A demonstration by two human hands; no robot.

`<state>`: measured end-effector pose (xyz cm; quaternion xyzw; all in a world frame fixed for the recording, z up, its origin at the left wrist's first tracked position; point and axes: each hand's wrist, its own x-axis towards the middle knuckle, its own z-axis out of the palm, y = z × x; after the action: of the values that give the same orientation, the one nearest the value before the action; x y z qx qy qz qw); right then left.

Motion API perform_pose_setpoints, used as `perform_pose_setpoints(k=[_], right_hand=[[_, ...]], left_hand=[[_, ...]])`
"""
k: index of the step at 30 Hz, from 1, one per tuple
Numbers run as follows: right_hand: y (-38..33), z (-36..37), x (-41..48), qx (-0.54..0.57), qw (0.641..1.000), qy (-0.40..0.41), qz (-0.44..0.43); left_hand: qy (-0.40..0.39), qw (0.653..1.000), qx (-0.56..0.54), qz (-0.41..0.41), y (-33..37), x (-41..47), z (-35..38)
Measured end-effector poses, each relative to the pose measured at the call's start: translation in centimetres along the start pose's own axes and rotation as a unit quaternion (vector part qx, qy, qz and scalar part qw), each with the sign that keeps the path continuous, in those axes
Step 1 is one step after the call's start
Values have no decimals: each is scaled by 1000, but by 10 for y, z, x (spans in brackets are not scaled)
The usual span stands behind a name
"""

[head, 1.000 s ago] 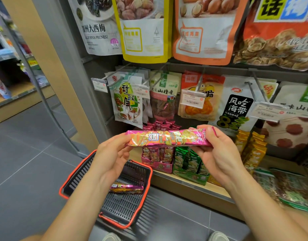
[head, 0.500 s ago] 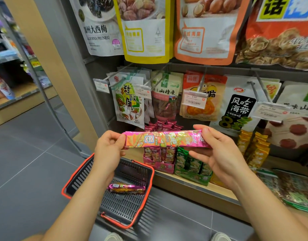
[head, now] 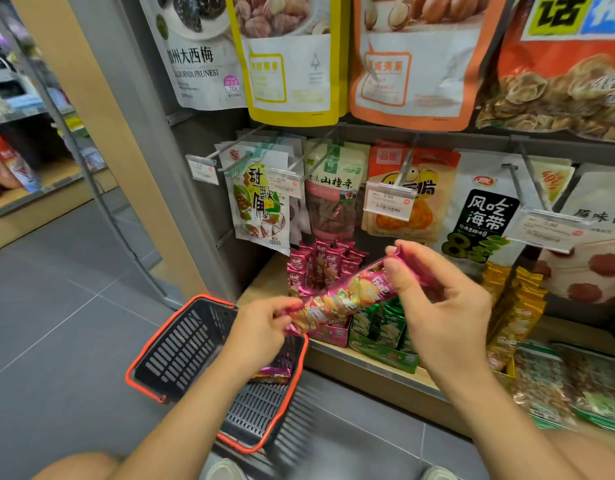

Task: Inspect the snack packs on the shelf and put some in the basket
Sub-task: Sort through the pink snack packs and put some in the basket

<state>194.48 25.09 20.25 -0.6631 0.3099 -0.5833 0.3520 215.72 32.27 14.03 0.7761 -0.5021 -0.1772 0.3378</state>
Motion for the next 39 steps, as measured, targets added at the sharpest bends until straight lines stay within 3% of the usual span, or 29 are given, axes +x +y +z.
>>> perform_pose_setpoints(k=[3,5,7,9,13,19,23,30,34,39], right_hand=[[0,-1,2,-22,998,-60,-10],[2,-4,8,-20,988,-149,31],[5,-9,11,-94,959,-263,41],[9,-10,10,-191,925,-328,9],[13,-9,8,-232,924,-303,1],[24,-9,7,-264,930,-257,16],[27,-3,10,-276,934,-224,31],[16,28,34,-249,955,-140,-75],[32,63,56,-262,944,-176,-93],[80,92,78,-335,904,-262,-43]], left_hand=[[-54,994,97,19,-3,2,11],[-81,979,183,31,-4,5,17],[-111,963,243,44,-2,8,23],[-152,942,292,68,0,13,30],[-265,897,344,78,7,30,35],[-113,930,324,134,3,77,27],[-165,905,380,96,-13,92,40],[-132,952,263,90,-38,103,45],[-114,980,160,41,-49,105,48],[-101,984,135,48,-49,107,59]])
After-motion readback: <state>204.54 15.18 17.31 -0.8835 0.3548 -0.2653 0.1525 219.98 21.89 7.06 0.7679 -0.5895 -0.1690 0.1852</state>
